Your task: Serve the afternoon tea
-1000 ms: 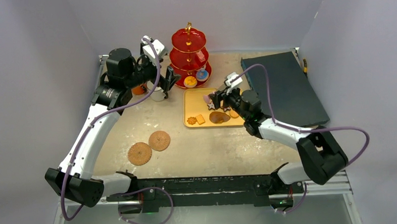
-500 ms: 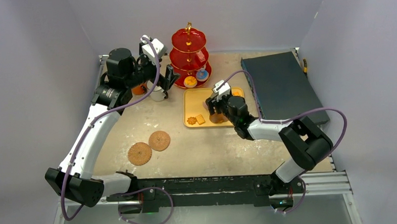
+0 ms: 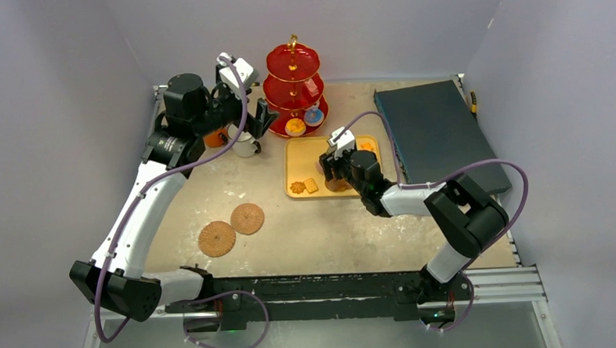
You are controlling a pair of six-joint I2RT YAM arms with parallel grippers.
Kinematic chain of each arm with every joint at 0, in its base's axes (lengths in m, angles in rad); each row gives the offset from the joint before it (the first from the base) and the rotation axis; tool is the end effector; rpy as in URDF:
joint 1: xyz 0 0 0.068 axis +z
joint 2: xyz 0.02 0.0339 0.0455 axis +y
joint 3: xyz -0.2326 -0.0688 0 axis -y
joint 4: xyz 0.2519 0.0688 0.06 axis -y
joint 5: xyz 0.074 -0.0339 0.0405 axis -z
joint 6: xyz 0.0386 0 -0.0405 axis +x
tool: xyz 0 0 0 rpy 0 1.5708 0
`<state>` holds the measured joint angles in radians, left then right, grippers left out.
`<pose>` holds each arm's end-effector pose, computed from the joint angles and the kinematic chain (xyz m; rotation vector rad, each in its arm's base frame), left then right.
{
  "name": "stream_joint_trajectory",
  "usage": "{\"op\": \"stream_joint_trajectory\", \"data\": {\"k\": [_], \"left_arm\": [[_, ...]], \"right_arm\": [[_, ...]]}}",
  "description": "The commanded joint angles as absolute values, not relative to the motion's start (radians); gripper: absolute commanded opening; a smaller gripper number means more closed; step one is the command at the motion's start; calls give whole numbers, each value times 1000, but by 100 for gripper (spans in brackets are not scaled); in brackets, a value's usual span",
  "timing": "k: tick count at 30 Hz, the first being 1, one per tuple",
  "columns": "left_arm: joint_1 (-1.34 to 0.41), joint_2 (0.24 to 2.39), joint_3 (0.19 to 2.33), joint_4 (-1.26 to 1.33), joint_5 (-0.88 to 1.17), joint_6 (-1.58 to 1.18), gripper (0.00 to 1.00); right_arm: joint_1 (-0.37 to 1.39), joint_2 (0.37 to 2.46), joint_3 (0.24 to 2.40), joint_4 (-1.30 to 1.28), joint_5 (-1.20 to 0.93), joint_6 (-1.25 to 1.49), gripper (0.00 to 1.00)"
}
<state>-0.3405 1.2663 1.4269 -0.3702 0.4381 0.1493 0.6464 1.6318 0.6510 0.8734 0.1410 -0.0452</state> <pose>0.2734 -0.1143 0.4122 0.7354 1.6325 -0.5267 0.2713 0.1979 0.1577 -0.4705 1.6212 0.3343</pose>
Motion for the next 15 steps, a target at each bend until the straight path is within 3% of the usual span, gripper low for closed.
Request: {"op": "stream_joint_trajectory", "data": {"k": [1,10,15], "left_arm": [[-331,1269,1477,-325,448,145,90],[-328,1276,1477,-315,451,144,87],[-328,1278,1472,-316,435,144,86]], "right_arm": [[650,1638,680,896,178,-39,63],[651,1623,687,888,199,-41,43],[650,1595,712,894,194,-44,39]]}}
